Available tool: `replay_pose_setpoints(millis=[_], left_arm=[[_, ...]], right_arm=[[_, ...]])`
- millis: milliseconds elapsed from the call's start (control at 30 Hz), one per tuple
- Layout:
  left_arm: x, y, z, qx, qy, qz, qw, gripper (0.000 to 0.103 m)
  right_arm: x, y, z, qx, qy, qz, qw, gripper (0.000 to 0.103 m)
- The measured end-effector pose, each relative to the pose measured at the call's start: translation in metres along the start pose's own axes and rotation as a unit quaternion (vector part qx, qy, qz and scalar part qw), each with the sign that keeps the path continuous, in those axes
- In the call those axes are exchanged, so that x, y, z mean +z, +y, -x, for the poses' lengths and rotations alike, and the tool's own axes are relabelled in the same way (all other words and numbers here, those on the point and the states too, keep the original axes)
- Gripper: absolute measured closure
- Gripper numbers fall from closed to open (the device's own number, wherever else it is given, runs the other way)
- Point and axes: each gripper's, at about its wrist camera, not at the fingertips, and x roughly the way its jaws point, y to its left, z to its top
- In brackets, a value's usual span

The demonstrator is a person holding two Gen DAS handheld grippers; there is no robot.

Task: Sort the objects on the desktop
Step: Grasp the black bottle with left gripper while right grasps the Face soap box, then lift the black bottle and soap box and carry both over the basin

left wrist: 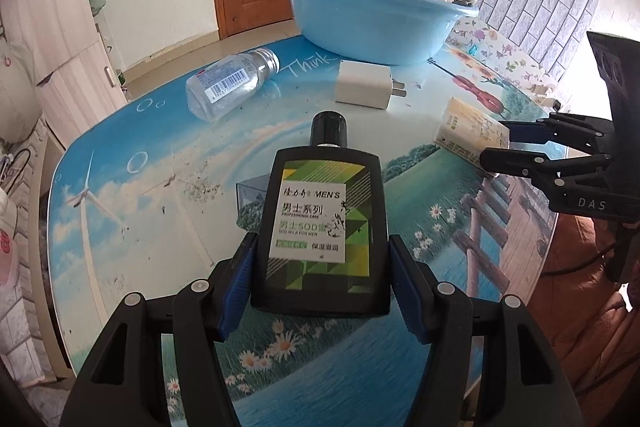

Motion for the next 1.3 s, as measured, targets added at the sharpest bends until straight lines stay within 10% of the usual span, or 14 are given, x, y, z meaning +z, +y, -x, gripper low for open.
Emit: replay_pose_setpoints(millis=[533, 1300], left_arm=[[0.018, -0.003, -0.014, 0.017, -0.021, -0.013, 0.9995, 0.042], [0.033, 0.018, 0.051, -0.033, -0.093, 0.073, 0.9924, 0.042]], right_arm=[[0.013, 0.009, -0.023, 0.001, -0.015, 0.038, 0.999, 0.042], [0.034, 0.012, 0.038, 0.031, -0.100, 0.017, 0.994, 0.057]])
